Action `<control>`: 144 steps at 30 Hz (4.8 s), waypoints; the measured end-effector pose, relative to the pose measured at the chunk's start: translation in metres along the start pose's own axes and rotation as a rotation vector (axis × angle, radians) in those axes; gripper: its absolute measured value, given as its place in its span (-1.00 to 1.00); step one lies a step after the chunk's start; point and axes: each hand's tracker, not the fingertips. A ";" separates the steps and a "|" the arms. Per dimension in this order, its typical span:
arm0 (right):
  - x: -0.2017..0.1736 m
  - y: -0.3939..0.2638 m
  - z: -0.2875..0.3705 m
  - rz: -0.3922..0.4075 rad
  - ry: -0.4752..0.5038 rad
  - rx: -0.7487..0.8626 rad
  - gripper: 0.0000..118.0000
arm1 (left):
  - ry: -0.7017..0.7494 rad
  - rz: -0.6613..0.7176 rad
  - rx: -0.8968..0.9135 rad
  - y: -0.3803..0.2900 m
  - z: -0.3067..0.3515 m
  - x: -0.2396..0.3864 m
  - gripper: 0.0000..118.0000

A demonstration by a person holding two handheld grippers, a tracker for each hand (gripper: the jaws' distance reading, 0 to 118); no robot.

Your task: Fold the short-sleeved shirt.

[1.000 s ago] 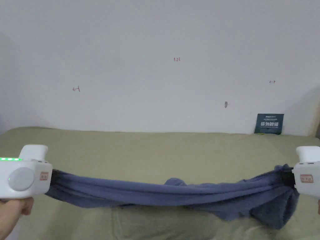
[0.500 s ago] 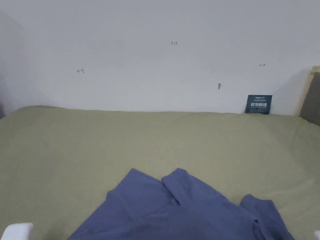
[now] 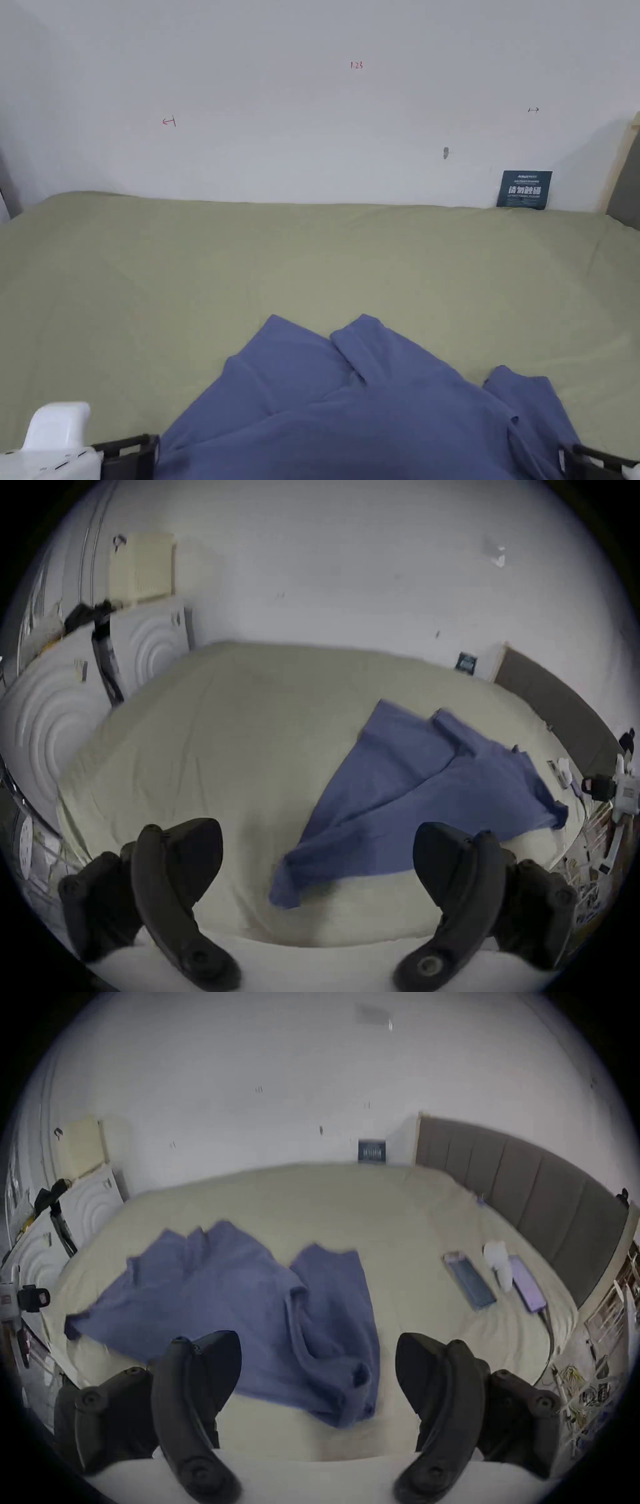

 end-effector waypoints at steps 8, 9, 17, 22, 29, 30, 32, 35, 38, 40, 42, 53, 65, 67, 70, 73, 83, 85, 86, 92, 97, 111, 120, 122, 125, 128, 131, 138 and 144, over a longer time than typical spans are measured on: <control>-0.079 0.022 0.060 0.043 0.034 0.303 -0.93 | 0.003 -0.064 0.270 0.013 0.056 0.065 -1.00; -0.086 0.022 0.065 0.063 0.041 0.318 -0.94 | -0.020 -0.057 0.267 0.014 0.060 0.066 -1.00; -0.121 0.017 0.078 0.061 0.104 0.329 -0.94 | -0.015 -0.045 0.273 0.012 0.070 0.056 -1.00; -0.135 0.008 0.070 0.053 0.139 0.288 -0.93 | 0.069 -0.024 0.121 0.000 0.045 0.009 -1.00; -0.153 -0.009 0.052 0.076 0.160 0.221 -0.93 | 0.043 0.137 -0.100 -0.030 -0.012 -0.062 -0.91; -0.154 -0.011 0.049 0.079 0.161 0.208 -0.93 | 0.018 0.149 -0.126 -0.032 -0.019 -0.066 -0.38; -0.158 -0.016 0.043 0.080 0.168 0.184 -0.93 | -0.019 0.142 -0.203 -0.034 -0.035 -0.070 1.00; -0.163 -0.023 0.033 0.092 0.174 0.147 -0.93 | -0.047 0.106 -0.251 -0.042 -0.055 -0.064 0.98; -0.168 -0.029 0.025 0.100 0.177 0.119 -0.93 | -0.027 0.069 -0.278 -0.044 -0.081 -0.055 0.98; -0.169 -0.032 0.020 0.109 0.179 0.100 -0.93 | -0.030 0.037 -0.334 -0.045 -0.103 -0.051 0.95; -0.169 -0.034 0.018 0.113 0.178 0.088 -0.93 | -0.024 0.003 -0.374 -0.048 -0.113 -0.046 0.56; -0.139 -0.027 -0.024 0.068 0.146 0.005 -0.93 | -0.064 -0.069 -0.330 -0.040 -0.102 -0.024 -0.96; -0.083 0.077 -0.229 0.121 0.145 -0.245 -0.86 | -0.071 -0.034 -0.317 -0.043 -0.101 -0.029 -0.96; -0.077 0.095 -0.263 0.123 0.157 -0.325 -0.74 | -0.072 -0.030 -0.319 -0.043 -0.102 -0.030 -0.96; -0.070 0.108 -0.300 0.089 0.218 -0.434 0.81 | -0.072 -0.031 -0.326 -0.042 -0.103 -0.030 -0.96; -0.069 0.111 -0.324 0.102 0.181 -0.502 0.86 | -0.074 -0.038 -0.333 -0.043 -0.105 -0.031 -0.96; -0.081 0.112 -0.305 0.202 0.164 -0.471 -0.96 | -0.073 -0.030 -0.350 -0.038 -0.106 -0.028 -0.96; -0.086 0.120 -0.275 0.216 0.166 -0.414 -0.96 | -0.068 -0.021 -0.352 -0.035 -0.103 -0.028 -0.96; -0.089 0.126 -0.263 0.229 0.180 -0.392 -0.96 | -0.067 -0.011 -0.351 -0.032 -0.100 -0.029 -0.96; -0.087 0.176 -0.159 0.248 0.211 -0.196 -0.96 | -0.115 0.084 -0.203 0.017 -0.056 -0.028 -0.96; -0.076 0.232 -0.047 0.227 0.198 0.031 -0.96 | -0.130 0.059 -0.057 0.088 -0.018 -0.010 -0.96; -0.041 0.328 0.130 0.193 0.042 0.397 -0.96 | -0.069 -0.083 0.217 0.302 0.088 0.061 -0.96; -0.030 0.367 0.110 0.117 0.004 0.413 -0.96 | 0.001 -0.102 0.230 0.361 0.090 0.074 -0.96; -0.028 0.376 0.099 0.109 0.001 0.412 -0.96 | -0.008 -0.068 0.221 0.368 0.084 0.073 -0.96; -0.025 0.392 0.080 0.104 0.000 0.410 -0.96 | 0.002 -0.059 0.218 0.378 0.073 0.075 -0.96; -0.022 0.406 0.068 0.090 -0.004 0.420 -0.96 | 0.033 -0.067 0.219 0.391 0.060 0.079 -0.96; -0.021 0.421 0.052 0.074 -0.001 0.423 -0.96 | 0.044 -0.042 0.227 0.407 0.042 0.080 -0.96; -0.027 0.465 0.001 0.094 -0.028 0.425 -0.96 | 0.081 -0.040 0.264 0.451 -0.005 0.095 -0.96; -0.039 0.502 -0.050 0.107 -0.062 0.434 -0.96 | 0.129 -0.064 0.278 0.481 -0.053 0.108 -0.96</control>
